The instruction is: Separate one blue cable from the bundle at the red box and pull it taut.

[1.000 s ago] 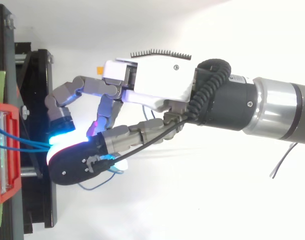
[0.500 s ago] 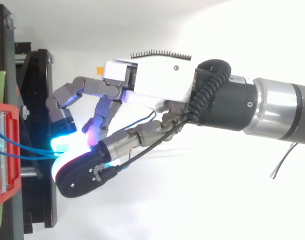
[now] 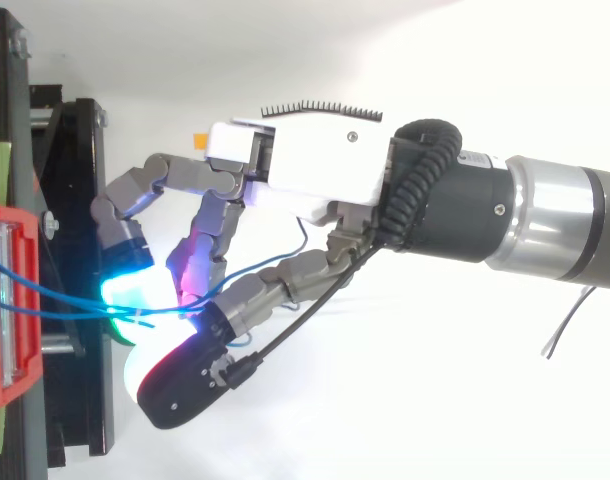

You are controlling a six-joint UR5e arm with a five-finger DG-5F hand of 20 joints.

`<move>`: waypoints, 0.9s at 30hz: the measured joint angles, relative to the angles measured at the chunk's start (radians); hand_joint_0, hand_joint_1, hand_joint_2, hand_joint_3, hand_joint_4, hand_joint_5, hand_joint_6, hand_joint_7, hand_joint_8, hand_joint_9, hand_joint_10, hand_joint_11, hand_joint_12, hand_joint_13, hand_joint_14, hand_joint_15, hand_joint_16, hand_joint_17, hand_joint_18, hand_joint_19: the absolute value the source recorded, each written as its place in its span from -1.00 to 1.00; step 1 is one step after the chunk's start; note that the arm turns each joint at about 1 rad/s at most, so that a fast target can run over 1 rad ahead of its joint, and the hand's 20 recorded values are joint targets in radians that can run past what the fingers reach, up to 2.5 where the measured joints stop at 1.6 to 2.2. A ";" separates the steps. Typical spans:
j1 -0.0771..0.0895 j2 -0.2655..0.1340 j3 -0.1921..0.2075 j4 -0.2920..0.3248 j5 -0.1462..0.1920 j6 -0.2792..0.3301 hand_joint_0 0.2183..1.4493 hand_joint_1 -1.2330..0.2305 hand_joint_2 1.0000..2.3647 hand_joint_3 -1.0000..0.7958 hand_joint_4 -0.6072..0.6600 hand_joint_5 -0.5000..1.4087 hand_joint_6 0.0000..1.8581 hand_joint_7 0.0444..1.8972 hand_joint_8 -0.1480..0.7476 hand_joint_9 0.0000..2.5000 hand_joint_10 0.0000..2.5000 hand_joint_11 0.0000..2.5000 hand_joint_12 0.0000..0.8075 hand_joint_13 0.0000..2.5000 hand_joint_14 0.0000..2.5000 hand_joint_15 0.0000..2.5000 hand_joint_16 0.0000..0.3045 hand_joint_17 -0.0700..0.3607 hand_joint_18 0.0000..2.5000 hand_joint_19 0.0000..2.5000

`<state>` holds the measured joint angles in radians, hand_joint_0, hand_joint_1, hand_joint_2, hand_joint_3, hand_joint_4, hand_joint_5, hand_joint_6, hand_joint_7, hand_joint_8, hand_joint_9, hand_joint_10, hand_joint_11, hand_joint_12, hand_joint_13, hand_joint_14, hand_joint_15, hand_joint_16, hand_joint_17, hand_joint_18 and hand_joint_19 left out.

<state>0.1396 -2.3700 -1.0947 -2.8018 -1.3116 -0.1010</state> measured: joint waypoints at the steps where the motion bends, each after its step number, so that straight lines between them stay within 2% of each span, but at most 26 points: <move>1: 0.000 0.000 0.000 0.000 0.000 0.000 -0.63 -0.40 -1.00 -0.44 0.08 -0.60 -0.05 0.28 0.22 0.21 -0.98 0.20 0.03 -0.08 -0.98 -0.51 -0.66 -0.13 -0.15 -0.51; 7: 0.000 0.000 0.000 -0.001 0.000 0.000 -0.58 -0.10 -1.00 -0.44 0.09 -0.60 -0.07 0.28 0.15 0.21 -0.98 0.18 0.02 -0.08 -0.98 -0.51 -0.67 -0.15 -0.15 -0.49; 10: 0.000 0.000 0.000 -0.001 0.000 0.000 -0.44 -0.02 -1.00 -0.44 0.07 -0.60 -0.07 0.31 0.08 0.19 -0.97 0.19 -0.04 -0.09 -0.98 -0.49 -0.71 -0.21 -0.19 -0.45; 13: 0.000 0.000 0.000 -0.001 0.000 0.000 -0.32 -0.13 -1.00 -0.44 0.03 -0.60 -0.08 0.34 0.05 0.19 -0.98 0.20 -0.06 -0.09 -0.98 -0.48 -0.72 -0.22 -0.20 -0.45; 15: 0.000 0.000 0.000 -0.001 0.000 0.000 -0.31 -0.31 -0.99 -0.32 0.02 -0.60 -0.09 0.39 0.07 0.17 -0.97 0.20 -0.05 -0.10 -0.98 -0.48 -0.71 -0.22 -0.20 -0.44; 20: 0.000 0.000 0.000 -0.001 0.000 -0.001 -0.26 -0.53 -0.97 -0.18 -0.01 -0.62 -0.07 0.45 0.06 0.13 -0.98 0.19 -0.05 -0.12 -0.98 -0.49 -0.70 -0.21 -0.22 -0.46; 25: 0.000 0.000 0.000 -0.001 0.000 -0.001 -0.07 -0.63 -0.98 -0.29 -0.19 -0.63 -0.06 0.50 0.03 0.10 -0.98 0.19 -0.09 -0.15 -0.98 -0.49 -0.71 -0.22 -0.25 -0.47; 27: 0.001 0.000 0.000 -0.001 0.000 -0.002 0.01 -0.62 -1.00 -0.44 -0.26 -0.63 -0.04 0.55 0.00 0.10 -0.97 0.18 -0.11 -0.16 -0.98 -0.49 -0.72 -0.23 -0.28 -0.48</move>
<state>0.1405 -2.3700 -1.0951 -2.8026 -1.3115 -0.1026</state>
